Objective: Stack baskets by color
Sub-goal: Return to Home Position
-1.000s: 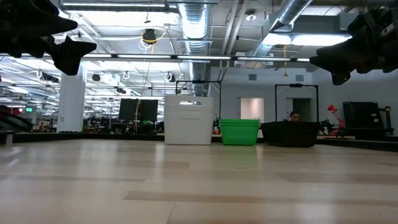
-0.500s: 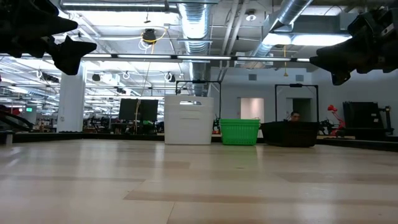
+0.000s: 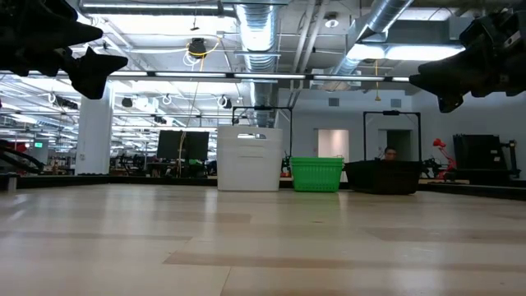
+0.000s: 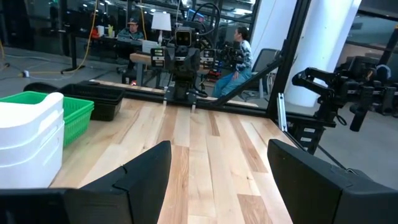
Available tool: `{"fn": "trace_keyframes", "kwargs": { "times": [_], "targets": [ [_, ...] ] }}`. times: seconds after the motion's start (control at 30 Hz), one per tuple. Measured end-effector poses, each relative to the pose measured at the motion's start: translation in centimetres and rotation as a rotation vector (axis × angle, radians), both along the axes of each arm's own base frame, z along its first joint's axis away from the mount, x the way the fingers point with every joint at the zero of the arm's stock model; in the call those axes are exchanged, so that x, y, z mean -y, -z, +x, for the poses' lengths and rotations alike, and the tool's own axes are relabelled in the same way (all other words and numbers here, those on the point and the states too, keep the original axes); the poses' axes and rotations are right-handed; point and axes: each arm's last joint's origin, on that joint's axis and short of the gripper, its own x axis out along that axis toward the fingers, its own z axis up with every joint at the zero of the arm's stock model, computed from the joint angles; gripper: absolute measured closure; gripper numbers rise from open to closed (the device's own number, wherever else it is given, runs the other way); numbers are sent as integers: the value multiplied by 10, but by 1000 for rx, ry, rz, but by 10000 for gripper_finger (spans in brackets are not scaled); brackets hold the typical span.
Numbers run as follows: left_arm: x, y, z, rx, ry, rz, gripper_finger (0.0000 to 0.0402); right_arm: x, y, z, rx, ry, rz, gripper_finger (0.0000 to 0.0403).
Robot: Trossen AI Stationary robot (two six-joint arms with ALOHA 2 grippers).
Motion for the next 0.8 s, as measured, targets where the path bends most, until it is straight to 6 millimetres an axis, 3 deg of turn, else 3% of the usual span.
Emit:
{"fn": "trace_keyframes", "kwargs": {
  "times": [0.8],
  "targets": [
    [0, 0, 0, 0, 1, 0, 145, 0, 0, 0, -1, 0, 0, 245]
  ]
}}
